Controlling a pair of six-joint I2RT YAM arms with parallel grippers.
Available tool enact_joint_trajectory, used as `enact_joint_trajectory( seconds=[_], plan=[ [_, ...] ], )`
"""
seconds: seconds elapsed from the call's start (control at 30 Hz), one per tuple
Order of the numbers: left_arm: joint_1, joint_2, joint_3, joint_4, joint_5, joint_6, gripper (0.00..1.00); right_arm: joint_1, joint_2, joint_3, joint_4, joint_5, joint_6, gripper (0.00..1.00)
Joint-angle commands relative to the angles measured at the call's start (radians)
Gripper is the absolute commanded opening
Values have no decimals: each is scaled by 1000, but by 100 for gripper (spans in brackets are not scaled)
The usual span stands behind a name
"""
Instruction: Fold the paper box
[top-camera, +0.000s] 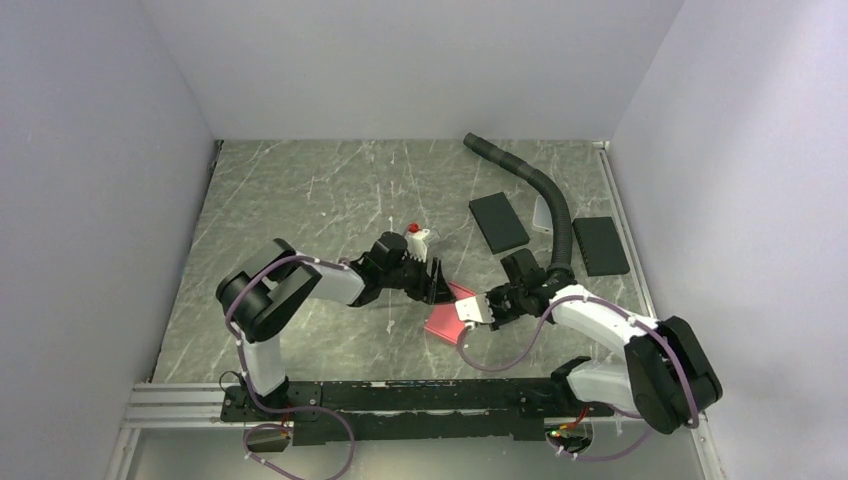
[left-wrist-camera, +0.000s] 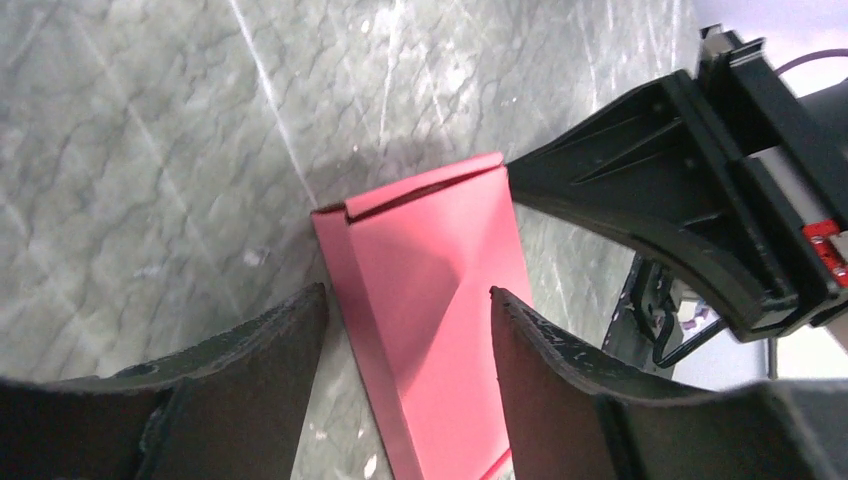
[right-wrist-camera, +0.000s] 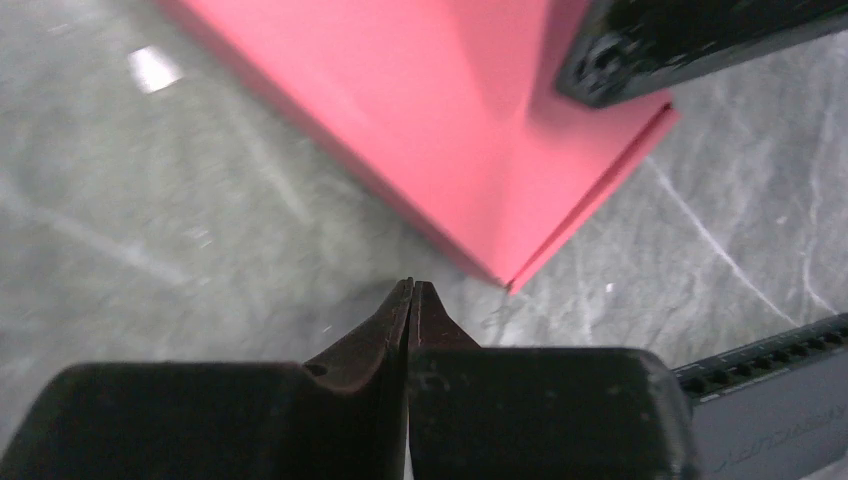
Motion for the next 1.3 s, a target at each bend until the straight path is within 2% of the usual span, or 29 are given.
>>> enact_joint_trajectory(
  seconds=[0.0,0.13,0.3,0.47,0.63,0.8,0.93,1.07,1.13,1.2,1.27],
  plan=[
    [9,-88,-38,-199,-117,7,70,-19,-81,66,-341,-77,-200,4],
    [12,-190,-10,-314,-170,56,76,-18,-121,87,-475,-156,-283,4],
    [11,-248,-42,-390,-124,55,74,32,-118,37,-443,-262,-433,10],
    [-29,-269,-162,-298,-112,-37,70,198,-82,17,-290,-188,-305,5],
    [-80,-195,-163,-248,-115,-80,63,317,-42,17,-198,-130,-220,2],
    [-88,-141,-144,-226,-88,-92,50,383,7,-17,-49,-39,-131,0],
    [-96,-102,-152,-168,-45,-121,41,431,94,-43,156,114,22,0],
    [-120,-57,-157,-115,-29,-150,38,453,158,-68,308,250,63,0],
    [-120,-52,-170,-93,-35,-157,39,449,146,-62,298,255,65,0],
    [-118,-67,-173,-115,-59,-154,41,430,85,-46,211,182,42,0],
    [-105,-106,-165,-172,-96,-139,46,403,4,-10,-45,13,-50,11]
  ],
)
